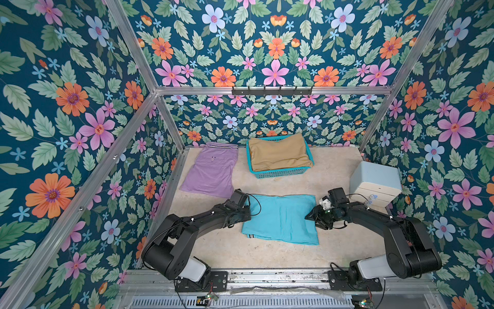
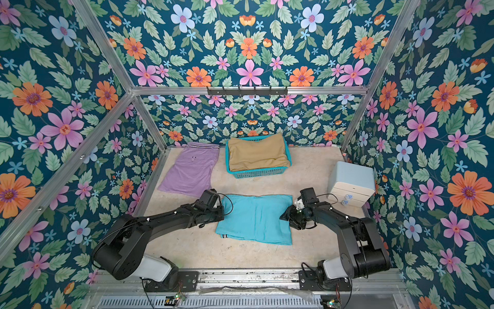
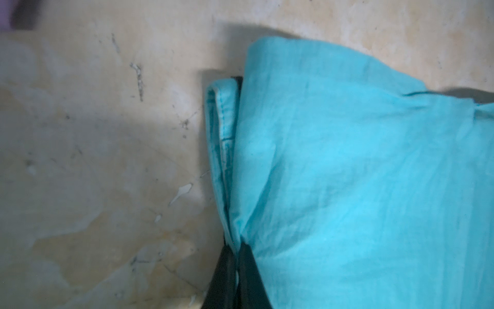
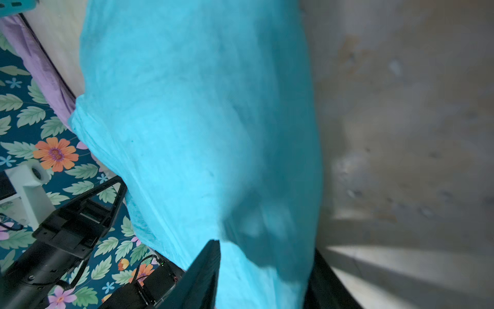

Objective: Put the folded long pants in the basket
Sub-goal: Pick up the long pant at the center of the board.

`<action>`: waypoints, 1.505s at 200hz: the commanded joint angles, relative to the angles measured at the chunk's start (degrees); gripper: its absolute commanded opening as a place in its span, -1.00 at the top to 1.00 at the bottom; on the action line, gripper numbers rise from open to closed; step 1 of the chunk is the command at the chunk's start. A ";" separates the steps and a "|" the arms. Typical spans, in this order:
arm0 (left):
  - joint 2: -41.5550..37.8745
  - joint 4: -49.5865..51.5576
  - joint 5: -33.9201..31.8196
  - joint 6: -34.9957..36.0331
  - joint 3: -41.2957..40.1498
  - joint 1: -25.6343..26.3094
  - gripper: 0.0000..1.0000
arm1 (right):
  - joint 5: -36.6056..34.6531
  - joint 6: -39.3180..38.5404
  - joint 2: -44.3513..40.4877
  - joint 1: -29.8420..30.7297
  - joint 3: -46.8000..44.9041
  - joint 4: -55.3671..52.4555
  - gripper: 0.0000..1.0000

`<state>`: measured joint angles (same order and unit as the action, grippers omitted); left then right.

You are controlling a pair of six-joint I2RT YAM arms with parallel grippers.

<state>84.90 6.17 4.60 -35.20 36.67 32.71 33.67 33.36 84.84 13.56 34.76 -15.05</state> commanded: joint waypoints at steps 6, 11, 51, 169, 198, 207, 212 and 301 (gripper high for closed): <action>0.44 3.65 -1.85 0.21 -0.13 -0.10 1.00 | -7.24 -0.73 2.49 0.22 -0.10 -1.10 0.15; 0.44 3.74 -1.85 0.22 -0.10 -0.06 1.00 | -7.67 -0.93 2.52 0.26 0.03 -1.39 0.19; -0.43 4.52 -2.40 0.24 0.60 -0.10 1.00 | -9.23 -1.46 -0.13 0.24 0.30 -2.93 0.76; -5.38 6.83 1.02 -0.83 3.04 -0.09 1.00 | -8.71 -1.47 -12.49 0.76 2.24 -11.67 1.00; -7.68 9.32 1.36 -0.83 4.58 -0.10 1.00 | -8.79 -1.38 -14.52 1.02 4.08 -14.50 1.00; -8.66 10.07 1.57 -0.83 5.23 -0.10 1.00 | -8.83 -1.21 -15.59 1.11 4.88 -15.53 1.00; -9.25 10.53 1.65 -0.83 5.57 -0.06 1.00 | -8.88 -1.12 -16.31 1.16 5.24 -16.07 1.00; -12.18 24.45 -1.48 2.23 28.41 -0.53 1.00 | -12.01 -1.37 -16.01 1.29 30.47 -28.49 1.00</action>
<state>69.04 26.28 6.87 -35.51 56.69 32.71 24.80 32.93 65.12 14.90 56.75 -40.60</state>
